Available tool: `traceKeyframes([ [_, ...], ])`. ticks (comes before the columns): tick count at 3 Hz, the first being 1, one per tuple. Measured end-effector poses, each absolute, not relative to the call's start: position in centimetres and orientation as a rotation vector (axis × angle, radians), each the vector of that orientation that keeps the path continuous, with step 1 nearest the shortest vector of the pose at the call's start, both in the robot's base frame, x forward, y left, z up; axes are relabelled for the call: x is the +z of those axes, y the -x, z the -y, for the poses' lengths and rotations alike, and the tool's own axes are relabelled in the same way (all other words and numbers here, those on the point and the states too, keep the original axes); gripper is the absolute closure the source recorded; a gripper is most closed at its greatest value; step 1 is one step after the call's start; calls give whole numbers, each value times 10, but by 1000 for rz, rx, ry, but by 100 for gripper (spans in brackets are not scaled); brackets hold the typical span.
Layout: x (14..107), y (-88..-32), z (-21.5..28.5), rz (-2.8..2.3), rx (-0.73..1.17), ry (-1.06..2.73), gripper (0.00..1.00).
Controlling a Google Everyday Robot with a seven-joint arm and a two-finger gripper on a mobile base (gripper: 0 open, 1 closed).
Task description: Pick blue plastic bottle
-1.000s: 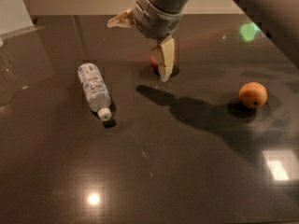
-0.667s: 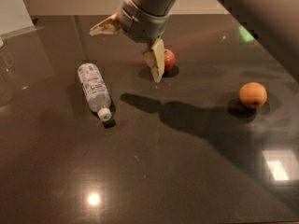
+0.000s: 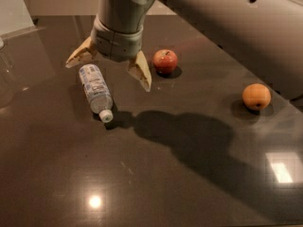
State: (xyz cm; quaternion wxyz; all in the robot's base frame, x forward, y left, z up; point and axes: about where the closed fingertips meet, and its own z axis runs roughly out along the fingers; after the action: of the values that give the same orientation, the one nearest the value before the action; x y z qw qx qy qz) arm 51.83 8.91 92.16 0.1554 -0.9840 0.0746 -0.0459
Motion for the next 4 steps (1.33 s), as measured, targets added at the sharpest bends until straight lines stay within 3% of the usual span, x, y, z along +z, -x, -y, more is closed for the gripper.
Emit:
traceKeyframes([
  [4, 839, -567, -147, 60, -289, 3050, 0],
])
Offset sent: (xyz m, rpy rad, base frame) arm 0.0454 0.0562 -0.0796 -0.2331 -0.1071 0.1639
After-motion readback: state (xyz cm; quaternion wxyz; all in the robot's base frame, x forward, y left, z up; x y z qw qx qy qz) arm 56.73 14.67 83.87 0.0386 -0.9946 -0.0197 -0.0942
